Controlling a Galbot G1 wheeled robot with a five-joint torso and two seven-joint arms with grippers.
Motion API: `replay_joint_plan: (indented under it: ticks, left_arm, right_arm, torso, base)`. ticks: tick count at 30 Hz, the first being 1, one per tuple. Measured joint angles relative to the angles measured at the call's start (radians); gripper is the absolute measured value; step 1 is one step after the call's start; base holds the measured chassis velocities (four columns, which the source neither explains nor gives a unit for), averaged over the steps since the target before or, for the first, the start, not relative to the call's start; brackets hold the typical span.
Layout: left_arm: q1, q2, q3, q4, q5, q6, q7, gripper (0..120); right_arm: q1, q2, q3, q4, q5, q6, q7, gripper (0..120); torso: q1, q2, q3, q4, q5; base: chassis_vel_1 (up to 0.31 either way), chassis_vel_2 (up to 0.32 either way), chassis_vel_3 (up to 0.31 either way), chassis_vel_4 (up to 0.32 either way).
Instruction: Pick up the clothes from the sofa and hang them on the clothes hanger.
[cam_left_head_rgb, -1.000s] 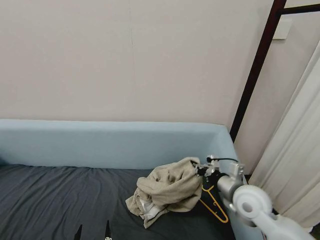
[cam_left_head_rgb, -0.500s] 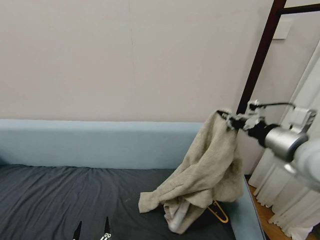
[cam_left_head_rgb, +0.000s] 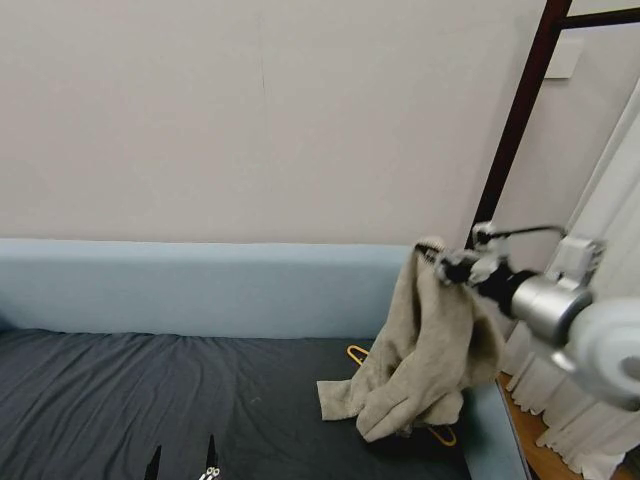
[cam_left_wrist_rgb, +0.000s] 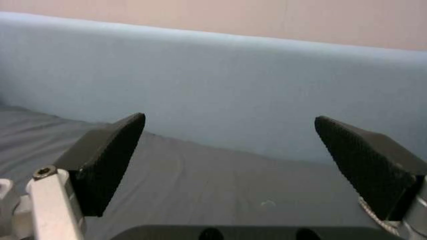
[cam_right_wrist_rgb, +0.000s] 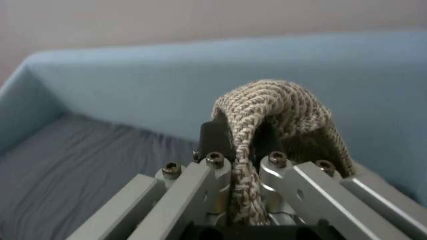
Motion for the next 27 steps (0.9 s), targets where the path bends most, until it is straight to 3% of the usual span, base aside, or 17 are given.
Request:
replay_joint_plan:
  ticks: [2, 3, 7, 8, 12, 14, 18, 19, 23, 27]
  left_arm:
    - [0.006, 0.002, -0.008, -0.002, -0.002, -0.003, -0.002, 100]
    - [0.006, 0.002, -0.008, -0.002, -0.002, -0.003, -0.002, 100]
    - [0.021, 0.000, -0.027, -0.013, -0.007, -0.011, -0.005, 100]
    - [0.021, 0.000, -0.027, -0.013, -0.007, -0.011, -0.005, 100]
    - [0.027, -0.003, -0.046, -0.017, -0.019, -0.016, -0.006, 100]
    - [0.027, -0.004, -0.048, -0.017, -0.020, -0.017, -0.006, 100]
    - [0.023, -0.005, -0.053, -0.005, -0.029, -0.020, -0.007, 100]
    - [0.023, -0.005, -0.053, -0.005, -0.029, -0.020, -0.007, 100]
    - [0.021, -0.005, -0.053, 0.000, -0.034, -0.020, -0.008, 100]
    - [0.021, -0.005, -0.053, 0.001, -0.033, -0.021, -0.007, 100]
  right_arm:
    - [0.002, 0.065, -0.105, -0.059, -0.088, 0.000, -0.028, 0]
    - [0.002, 0.065, -0.105, -0.059, -0.088, 0.000, -0.028, 0]
    - [0.073, 0.244, -0.359, -0.223, -0.269, 0.000, -0.075, 0]
    - [0.073, 0.244, -0.359, -0.223, -0.269, 0.000, -0.075, 0]
    - [0.181, 0.412, -0.547, -0.395, -0.334, 0.002, -0.070, 0]
    - [0.201, 0.441, -0.578, -0.427, -0.340, 0.002, -0.066, 0]
    - [0.300, 0.633, -0.670, -0.623, -0.352, 0.006, -0.016, 0]
    - [0.300, 0.633, -0.670, -0.623, -0.352, 0.006, -0.016, 0]
    - [0.349, 0.835, -0.693, -0.831, -0.414, 0.027, -0.013, 0]
    - [0.367, 0.912, -0.717, -0.922, -0.443, 0.054, -0.016, 0]
  torso:
    - [0.000, 0.000, 0.000, 0.0002, 0.0000]
    - [0.000, 0.000, 0.000, 0.0002, 0.0000]
    - [0.000, 0.000, 0.000, 0.0001, -0.0002]
    - [0.000, 0.000, 0.000, 0.0001, -0.0002]
    - [0.000, 0.000, 0.000, 0.0002, -0.0008]
    - [0.000, 0.000, 0.000, 0.0001, -0.0005]
    - [0.000, 0.000, 0.000, -0.0002, -0.0007]
    - [0.000, 0.000, 0.000, -0.0002, -0.0007]
    - [0.000, 0.000, 0.000, 0.0003, -0.0004]
    - [0.000, 0.000, 0.000, 0.0000, -0.0004]
  base:
    - [0.000, 0.000, 0.000, 0.000]
    - [0.000, 0.000, 0.000, 0.000]
    - [0.000, 0.000, 0.000, 0.000]
    - [0.000, 0.000, 0.000, 0.000]
    - [0.000, 0.000, 0.000, 0.000]
    - [0.000, 0.000, 0.000, 0.000]
    - [0.000, 0.000, 0.000, 0.000]
    - [0.000, 0.000, 0.000, 0.000]
    - [0.000, 0.000, 0.000, 0.000]
    - [0.000, 0.000, 0.000, 0.000]
